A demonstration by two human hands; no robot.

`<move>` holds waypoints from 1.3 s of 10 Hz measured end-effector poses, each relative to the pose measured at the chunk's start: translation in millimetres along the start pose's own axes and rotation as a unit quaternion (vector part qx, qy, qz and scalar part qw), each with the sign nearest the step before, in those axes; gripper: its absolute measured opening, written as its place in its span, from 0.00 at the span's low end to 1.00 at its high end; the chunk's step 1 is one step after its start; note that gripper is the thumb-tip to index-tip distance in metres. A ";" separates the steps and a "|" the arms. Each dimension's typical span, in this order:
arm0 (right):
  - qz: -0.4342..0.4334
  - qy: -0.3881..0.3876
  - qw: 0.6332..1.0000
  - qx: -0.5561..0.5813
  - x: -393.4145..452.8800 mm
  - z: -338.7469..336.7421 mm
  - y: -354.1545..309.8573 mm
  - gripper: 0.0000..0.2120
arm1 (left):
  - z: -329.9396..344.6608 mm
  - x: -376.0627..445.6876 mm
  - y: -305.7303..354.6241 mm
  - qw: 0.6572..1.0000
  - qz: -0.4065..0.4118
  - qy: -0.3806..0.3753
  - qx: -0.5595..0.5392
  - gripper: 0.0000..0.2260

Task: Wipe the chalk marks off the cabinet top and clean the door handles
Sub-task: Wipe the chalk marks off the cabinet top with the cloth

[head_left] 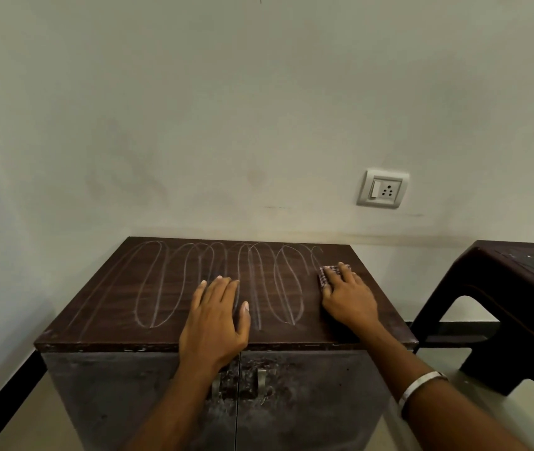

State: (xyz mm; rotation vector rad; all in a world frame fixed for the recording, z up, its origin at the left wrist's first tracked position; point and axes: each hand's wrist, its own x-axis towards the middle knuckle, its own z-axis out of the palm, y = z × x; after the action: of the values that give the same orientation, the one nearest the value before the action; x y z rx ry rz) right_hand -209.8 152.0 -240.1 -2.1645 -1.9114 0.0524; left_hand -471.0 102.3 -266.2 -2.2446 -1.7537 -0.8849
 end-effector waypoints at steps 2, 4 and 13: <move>0.017 -0.002 1.000 -0.002 5.7 1.9 -3.8 0.25 | 0.6 -0.2 -0.4 1.000 0.004 0.002 0.002 0.26; -0.042 -0.015 0.999 0.008 12.2 8.0 -32.8 0.25 | -0.8 -0.8 0.4 1.000 0.001 0.005 -0.001 0.26; -0.001 -0.027 1.000 -0.010 50.1 4.1 -4.0 0.26 | -0.5 -1.2 -0.2 1.000 0.007 0.011 -0.002 0.24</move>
State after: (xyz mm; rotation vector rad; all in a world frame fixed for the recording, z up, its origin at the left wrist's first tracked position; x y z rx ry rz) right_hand -207.6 202.2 -236.3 -2.1949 -1.9528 0.0937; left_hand -471.4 101.1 -266.5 -2.2388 -1.7254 -0.9072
